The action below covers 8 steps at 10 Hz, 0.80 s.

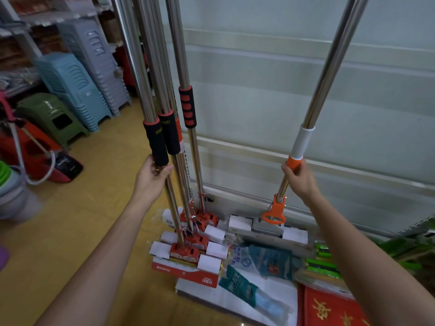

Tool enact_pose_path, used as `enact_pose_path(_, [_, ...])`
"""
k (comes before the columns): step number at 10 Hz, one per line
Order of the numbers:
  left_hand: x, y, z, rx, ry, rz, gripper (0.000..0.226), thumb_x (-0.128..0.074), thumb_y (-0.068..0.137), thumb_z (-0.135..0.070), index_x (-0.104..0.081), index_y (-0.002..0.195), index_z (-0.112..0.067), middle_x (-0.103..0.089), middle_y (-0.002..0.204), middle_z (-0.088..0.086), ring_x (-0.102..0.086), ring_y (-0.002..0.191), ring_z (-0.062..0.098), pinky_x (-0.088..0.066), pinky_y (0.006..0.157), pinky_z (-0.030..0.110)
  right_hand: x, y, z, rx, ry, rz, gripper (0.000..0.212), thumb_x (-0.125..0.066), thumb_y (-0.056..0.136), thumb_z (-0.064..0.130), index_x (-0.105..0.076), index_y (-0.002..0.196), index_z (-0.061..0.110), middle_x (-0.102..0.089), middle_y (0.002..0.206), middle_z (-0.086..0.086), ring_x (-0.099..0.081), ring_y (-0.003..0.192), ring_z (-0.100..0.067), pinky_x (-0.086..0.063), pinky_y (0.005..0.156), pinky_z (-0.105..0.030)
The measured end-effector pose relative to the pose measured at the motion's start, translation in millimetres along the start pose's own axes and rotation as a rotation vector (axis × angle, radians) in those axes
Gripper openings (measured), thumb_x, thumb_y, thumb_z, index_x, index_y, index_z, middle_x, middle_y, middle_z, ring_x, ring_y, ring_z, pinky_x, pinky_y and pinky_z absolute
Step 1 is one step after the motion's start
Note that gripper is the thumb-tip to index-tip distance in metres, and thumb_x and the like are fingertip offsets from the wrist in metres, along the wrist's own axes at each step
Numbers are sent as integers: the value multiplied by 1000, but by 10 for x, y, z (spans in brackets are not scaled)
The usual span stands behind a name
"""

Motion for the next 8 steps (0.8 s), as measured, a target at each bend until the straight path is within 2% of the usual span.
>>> enact_pose_path(1, [13,12,16,35,-55,18,31,-67,96,-18,-56,125,-17,-71,122,12,-67,114,26,-51,100,34,-63,-11,34,-3,37,4,20,-62,97,20,-55,109,6,-59,92,-10,-57,87,-28,-45,79,-40])
enact_pose_path(2, [22,26,34,69,-83,19,36,-67,96,-15,-58,129,-7,-70,122,13,-65,108,20,-45,85,16,-100,-17,14,-24,28,20,21,-62,96,15,-53,112,6,-58,93,-9,-56,88,-27,-49,84,-48])
enact_pose_path(3, [31,18,-3,81,-109,20,37,-68,95,-14,-58,130,-6,-68,113,4,-64,98,9,-45,84,17,-116,16,-41,-15,15,3,18,-64,92,10,-54,107,11,-61,93,-10,-58,88,-30,-51,88,-57])
enact_pose_path(4, [57,30,18,88,-109,43,31,-71,92,-9,-60,122,-11,-68,108,1,-64,98,12,-49,99,33,-118,2,-47,-29,8,-13,17,-66,91,12,-55,103,10,-64,94,-16,-62,90,-40,-52,88,-58])
enact_pose_path(5, [66,27,39,82,-30,66,30,-73,89,-6,-61,111,-21,-68,116,10,-63,110,28,-49,104,48,-137,-3,-113,-84,58,-19,23,-68,89,17,-55,107,12,-69,103,-19,-67,98,-40,-53,92,-61])
enact_pose_path(6, [52,-34,-10,83,26,91,40,-74,90,-11,-54,122,-20,-64,121,7,-61,110,29,-50,98,46,-150,-47,-131,-125,90,-28,26,-67,90,19,-55,113,14,-70,109,-17,-67,104,-37,-52,96,-61])
enact_pose_path(7, [140,-104,16,82,109,16,40,-76,88,-16,-53,120,-16,-61,111,4,-62,102,28,-50,86,39,-145,-132,-28,-121,79,-50,24,-63,93,16,-56,116,11,-69,109,-15,-66,103,-36,-53,95,-58])
enact_pose_path(8, [322,-227,-44,72,208,-78,19,-75,88,-18,-59,97,-13,-62,88,4,-67,94,34,-52,78,42,-111,-232,49,-135,47,-104,25,-60,93,13,-57,117,8,-68,108,-15,-66,102,-37,-54,92,-54])
Point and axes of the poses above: each hand's wrist, its own y-axis towards the middle knuckle, its own x-axis out of the back of the hand, z = x × y, the point moved 6 cm from there along y, towards the middle knuckle
